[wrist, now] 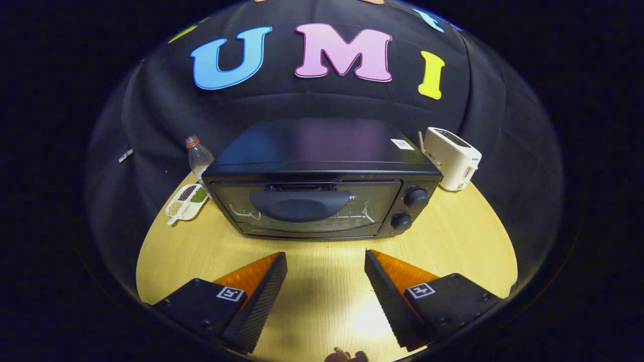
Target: Open the toaster oven, put the food inside, and close the toaster oven door.
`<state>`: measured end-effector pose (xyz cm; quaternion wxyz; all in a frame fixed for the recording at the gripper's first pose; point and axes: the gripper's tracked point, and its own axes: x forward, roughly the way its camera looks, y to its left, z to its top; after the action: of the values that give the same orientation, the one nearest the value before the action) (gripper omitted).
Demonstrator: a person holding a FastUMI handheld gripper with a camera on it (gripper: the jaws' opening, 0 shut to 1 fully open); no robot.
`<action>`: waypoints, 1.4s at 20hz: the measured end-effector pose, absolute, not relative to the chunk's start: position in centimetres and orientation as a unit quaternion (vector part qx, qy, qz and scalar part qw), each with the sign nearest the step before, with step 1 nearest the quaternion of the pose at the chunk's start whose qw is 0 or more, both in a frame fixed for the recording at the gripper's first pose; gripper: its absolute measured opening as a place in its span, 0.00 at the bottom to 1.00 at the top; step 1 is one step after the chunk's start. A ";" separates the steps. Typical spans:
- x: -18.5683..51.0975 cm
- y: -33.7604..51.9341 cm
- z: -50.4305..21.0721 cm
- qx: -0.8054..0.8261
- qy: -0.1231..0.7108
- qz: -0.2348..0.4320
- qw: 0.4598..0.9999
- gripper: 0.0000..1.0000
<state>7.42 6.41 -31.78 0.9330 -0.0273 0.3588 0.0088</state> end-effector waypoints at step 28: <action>2.8 5.6 -15.1 0.016 0.193 0.065 0.979 1.00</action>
<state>2.81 5.65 -15.09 0.9789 0.0159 0.1928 0.0654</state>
